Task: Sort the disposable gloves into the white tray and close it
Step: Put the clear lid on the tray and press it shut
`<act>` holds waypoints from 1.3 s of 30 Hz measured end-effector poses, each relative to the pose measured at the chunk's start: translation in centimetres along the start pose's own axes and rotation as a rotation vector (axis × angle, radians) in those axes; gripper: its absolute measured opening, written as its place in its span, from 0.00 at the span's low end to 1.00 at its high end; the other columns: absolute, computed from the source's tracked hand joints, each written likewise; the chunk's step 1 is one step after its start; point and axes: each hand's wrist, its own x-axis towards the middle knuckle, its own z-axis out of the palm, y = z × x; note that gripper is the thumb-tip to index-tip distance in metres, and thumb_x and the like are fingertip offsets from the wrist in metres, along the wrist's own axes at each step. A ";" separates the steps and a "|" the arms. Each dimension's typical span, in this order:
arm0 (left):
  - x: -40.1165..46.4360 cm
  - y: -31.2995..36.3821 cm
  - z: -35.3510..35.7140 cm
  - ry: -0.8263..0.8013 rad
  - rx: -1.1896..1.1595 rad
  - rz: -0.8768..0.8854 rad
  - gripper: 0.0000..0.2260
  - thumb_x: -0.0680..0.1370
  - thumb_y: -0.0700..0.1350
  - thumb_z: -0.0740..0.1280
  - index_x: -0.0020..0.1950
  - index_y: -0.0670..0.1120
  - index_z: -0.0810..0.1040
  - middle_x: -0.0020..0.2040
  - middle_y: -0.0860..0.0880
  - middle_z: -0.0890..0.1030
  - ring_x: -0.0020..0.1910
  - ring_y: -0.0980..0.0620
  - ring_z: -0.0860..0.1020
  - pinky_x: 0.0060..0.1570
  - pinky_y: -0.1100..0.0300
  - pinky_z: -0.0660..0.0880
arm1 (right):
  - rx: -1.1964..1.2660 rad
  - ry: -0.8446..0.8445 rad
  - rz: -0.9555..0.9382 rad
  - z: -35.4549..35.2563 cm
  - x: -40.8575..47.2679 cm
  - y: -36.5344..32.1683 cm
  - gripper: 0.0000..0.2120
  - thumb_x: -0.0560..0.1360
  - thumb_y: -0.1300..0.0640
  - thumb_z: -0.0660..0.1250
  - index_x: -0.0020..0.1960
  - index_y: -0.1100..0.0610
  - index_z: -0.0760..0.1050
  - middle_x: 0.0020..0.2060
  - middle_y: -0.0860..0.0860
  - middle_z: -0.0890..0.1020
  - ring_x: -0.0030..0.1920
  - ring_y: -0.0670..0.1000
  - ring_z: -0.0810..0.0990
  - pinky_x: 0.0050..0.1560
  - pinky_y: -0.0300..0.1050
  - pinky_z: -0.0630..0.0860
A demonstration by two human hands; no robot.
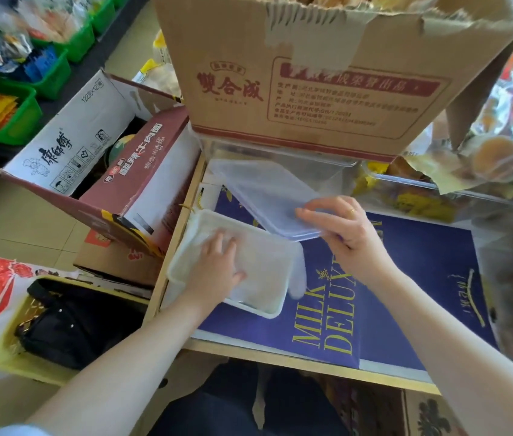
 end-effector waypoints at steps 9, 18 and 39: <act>-2.4 -3.7 -3.4 0.248 0.064 0.238 0.16 0.76 0.45 0.66 0.60 0.37 0.77 0.60 0.39 0.77 0.61 0.38 0.74 0.61 0.46 0.69 | 0.156 -0.242 0.307 4.3 -4.5 -0.3 0.19 0.80 0.54 0.55 0.70 0.43 0.64 0.67 0.46 0.67 0.70 0.55 0.62 0.68 0.57 0.63; -3.2 -3.9 -2.7 0.100 -0.466 -0.175 0.19 0.80 0.43 0.61 0.71 0.46 0.66 0.63 0.49 0.74 0.56 0.53 0.73 0.51 0.61 0.68 | 0.748 0.045 0.838 3.8 -5.1 0.6 0.17 0.80 0.66 0.57 0.56 0.48 0.78 0.69 0.47 0.68 0.67 0.46 0.68 0.67 0.48 0.68; -1.9 3.3 0.3 0.145 -0.170 -0.154 0.21 0.81 0.40 0.55 0.74 0.45 0.60 0.76 0.51 0.52 0.67 0.47 0.68 0.59 0.52 0.71 | 0.021 -0.129 0.877 -0.5 -9.6 3.9 0.15 0.79 0.59 0.59 0.64 0.60 0.72 0.60 0.57 0.77 0.60 0.59 0.74 0.55 0.48 0.70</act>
